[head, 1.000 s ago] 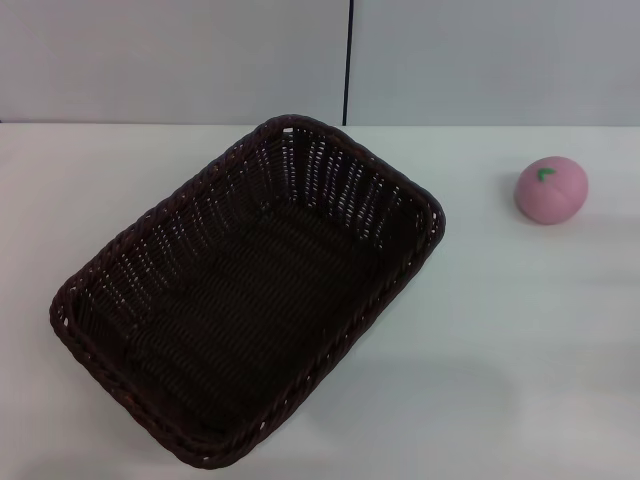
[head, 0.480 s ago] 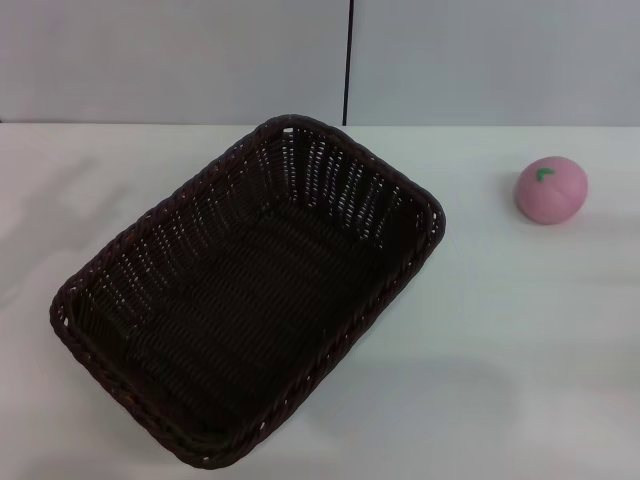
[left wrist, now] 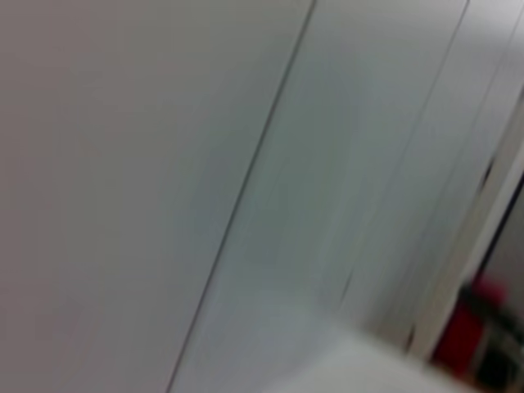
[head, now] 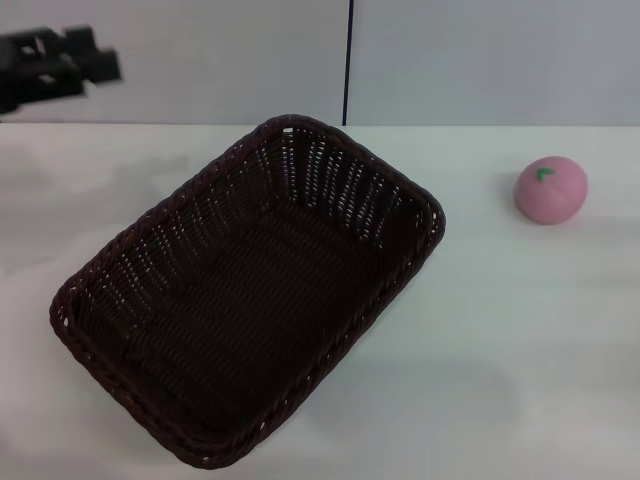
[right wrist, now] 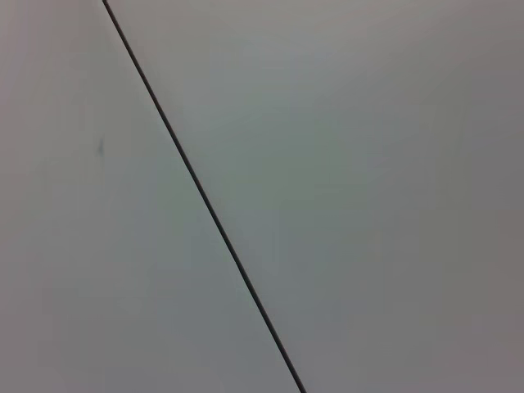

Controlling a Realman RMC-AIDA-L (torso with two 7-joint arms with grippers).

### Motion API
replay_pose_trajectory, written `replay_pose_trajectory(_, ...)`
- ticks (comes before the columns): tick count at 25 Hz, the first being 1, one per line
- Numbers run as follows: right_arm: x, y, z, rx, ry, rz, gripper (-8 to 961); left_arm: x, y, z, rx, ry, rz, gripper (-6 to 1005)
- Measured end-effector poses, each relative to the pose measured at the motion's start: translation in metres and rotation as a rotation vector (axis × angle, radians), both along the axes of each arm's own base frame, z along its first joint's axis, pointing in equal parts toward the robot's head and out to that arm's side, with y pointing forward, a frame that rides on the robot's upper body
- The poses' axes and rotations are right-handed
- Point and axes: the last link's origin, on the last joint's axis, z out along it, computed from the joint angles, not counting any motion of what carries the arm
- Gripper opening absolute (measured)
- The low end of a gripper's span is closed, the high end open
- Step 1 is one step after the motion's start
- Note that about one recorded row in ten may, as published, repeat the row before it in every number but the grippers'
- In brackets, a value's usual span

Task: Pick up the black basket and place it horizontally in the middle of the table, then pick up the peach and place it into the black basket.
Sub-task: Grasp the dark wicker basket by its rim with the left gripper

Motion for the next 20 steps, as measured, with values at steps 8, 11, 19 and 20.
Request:
replay_pose_trajectory(8, 0.001, 0.001, -0.001, -0.005, 0.006, -0.008, 617, 0.013, 0.017, -0.021, -0.077, 0.283, 0.117, 741)
replay_pose_trajectory(11, 0.002, 0.001, -0.002, -0.009, 0.009, -0.016, 616, 0.016, 0.019, -0.029, -0.092, 0.346, 0.15, 741)
replay_pose_trajectory(19, 0.004, 0.001, -0.002, -0.006, 0.019, -0.028, 612, 0.028, 0.019, -0.052, -0.172, 0.465, 0.177, 740)
replay_pose_trajectory(20, 0.004, 0.001, -0.002, -0.005, 0.022, -0.029, 611, 0.028, 0.019, -0.054, -0.178, 0.469, 0.179, 739)
